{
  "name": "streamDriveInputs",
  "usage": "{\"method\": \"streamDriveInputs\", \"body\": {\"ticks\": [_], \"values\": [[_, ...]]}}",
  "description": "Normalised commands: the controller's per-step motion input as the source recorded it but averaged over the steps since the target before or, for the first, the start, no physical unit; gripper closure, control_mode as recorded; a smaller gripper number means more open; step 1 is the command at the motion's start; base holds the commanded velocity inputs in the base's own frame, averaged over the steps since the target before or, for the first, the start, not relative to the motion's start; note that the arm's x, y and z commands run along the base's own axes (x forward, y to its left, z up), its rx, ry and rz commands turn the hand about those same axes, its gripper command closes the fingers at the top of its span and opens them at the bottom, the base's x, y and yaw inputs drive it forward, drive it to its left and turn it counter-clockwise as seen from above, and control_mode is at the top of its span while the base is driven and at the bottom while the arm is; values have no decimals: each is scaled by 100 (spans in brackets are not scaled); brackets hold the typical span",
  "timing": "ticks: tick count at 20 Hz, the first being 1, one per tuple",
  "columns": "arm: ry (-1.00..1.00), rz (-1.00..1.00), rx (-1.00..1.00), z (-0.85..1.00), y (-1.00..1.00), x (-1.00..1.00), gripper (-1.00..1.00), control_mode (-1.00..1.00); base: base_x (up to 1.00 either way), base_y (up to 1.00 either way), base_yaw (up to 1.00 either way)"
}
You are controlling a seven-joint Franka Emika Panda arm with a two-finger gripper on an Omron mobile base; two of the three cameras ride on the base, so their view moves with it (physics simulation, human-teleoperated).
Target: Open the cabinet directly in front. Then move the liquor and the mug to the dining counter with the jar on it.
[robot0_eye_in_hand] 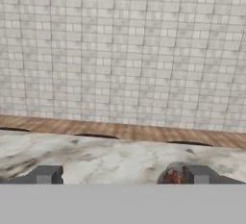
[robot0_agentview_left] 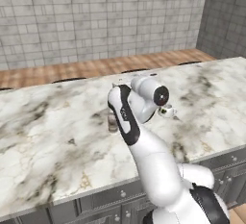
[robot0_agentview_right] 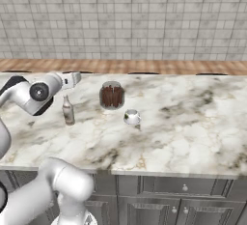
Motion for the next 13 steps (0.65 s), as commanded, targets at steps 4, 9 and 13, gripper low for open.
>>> {"method": "streamDriveInputs", "body": {"ticks": [4,9,13], "values": [[-10,0,0,83,-100,-100,-100,-100,0,0,0],[-24,0,4,26,-73,-100,-100,-100,0,0,0],[-19,-6,3,9,-17,-38,-100,-100,0,0,0]]}}
